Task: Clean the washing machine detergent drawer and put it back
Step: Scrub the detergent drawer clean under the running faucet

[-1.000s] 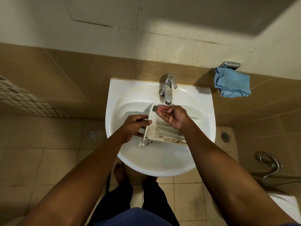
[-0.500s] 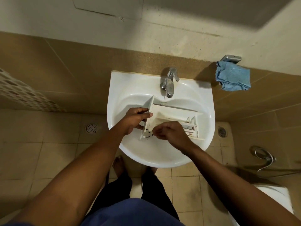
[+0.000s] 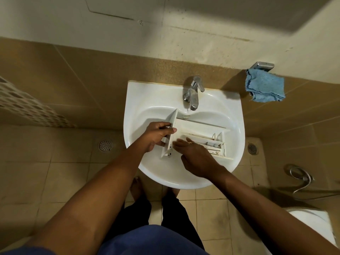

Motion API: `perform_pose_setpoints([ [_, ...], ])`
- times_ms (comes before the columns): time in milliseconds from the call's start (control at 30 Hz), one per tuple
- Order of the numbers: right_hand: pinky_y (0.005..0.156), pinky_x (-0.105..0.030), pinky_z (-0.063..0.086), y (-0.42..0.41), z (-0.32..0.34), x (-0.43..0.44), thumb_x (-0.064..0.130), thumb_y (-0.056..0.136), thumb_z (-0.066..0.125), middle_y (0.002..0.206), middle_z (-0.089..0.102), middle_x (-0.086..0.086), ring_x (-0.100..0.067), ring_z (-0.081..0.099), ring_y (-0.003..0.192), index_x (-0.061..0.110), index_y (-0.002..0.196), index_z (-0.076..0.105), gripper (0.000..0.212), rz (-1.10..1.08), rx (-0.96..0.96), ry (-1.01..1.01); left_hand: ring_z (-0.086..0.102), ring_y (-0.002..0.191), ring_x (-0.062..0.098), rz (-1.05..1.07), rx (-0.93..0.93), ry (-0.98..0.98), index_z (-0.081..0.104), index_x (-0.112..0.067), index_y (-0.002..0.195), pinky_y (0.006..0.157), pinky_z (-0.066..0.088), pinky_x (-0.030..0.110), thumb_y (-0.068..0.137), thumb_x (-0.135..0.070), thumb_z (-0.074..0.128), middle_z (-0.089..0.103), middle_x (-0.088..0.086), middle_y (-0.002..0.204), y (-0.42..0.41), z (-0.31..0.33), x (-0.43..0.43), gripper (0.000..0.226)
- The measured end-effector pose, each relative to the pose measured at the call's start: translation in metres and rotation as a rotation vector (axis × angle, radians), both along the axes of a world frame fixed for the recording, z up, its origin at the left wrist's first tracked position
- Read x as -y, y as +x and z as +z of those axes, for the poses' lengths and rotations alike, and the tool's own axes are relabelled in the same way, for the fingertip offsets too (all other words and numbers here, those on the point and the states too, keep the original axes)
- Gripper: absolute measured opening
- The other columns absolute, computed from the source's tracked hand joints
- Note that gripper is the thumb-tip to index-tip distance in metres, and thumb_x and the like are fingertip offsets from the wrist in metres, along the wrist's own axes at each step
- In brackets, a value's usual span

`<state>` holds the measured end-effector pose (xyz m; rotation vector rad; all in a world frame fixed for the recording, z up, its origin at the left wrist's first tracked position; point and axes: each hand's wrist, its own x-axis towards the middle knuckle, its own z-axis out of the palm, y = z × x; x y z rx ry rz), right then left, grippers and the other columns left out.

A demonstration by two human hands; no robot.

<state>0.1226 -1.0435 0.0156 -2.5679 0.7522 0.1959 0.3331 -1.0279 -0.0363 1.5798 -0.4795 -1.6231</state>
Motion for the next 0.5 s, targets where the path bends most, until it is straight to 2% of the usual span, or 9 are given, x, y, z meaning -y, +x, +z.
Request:
perform_pose_setpoints([
  [133,0.125,-0.054,0.028,0.011,-0.003,0.017,0.005,0.088,0.057,0.156,0.049,-0.013,-0.031,0.034,0.153,0.006,0.145,0.057,0.057,0.048,-0.068,-0.108,0.073,0.093,0.018,0.017,-0.023,-0.009,0.068,-0.013,0.131,0.072,0.065,0.044,0.088,-0.019,0.083,0.077,0.006,0.109,0.002,0.003,-0.001,0.045],
  [267,0.128,-0.045,0.018,-0.01,0.001,-0.006,0.009,0.086,0.055,0.156,0.051,-0.006,-0.029,0.033,0.153,0.011,0.146,0.057,0.06,0.039,-0.032,-0.118,0.073,0.1,0.02,0.001,-0.002,-0.003,0.066,-0.013,0.134,0.073,0.064,0.042,0.087,-0.022,0.084,0.077,0.007,0.112,0.0,0.004,0.0,0.051],
  [400,0.126,-0.055,0.026,-0.007,-0.001,0.016,0.009,0.088,0.054,0.155,0.052,-0.002,-0.032,0.028,0.155,0.016,0.145,0.059,0.057,0.024,-0.082,-0.136,0.073,0.099,0.021,0.002,0.0,0.0,0.064,-0.012,0.138,0.072,0.065,0.042,0.085,-0.024,0.085,0.077,0.006,0.113,-0.001,0.003,0.001,0.057],
  [500,0.125,-0.059,0.022,0.009,-0.009,0.046,0.01,0.09,0.053,0.166,0.035,0.001,-0.036,0.014,0.159,0.017,0.157,0.042,0.068,-0.006,-0.161,-0.142,0.073,0.102,0.02,0.0,0.0,0.003,0.063,-0.012,0.14,0.078,0.065,0.045,0.085,-0.026,0.086,0.076,0.006,0.113,-0.001,0.003,0.001,0.061],
])
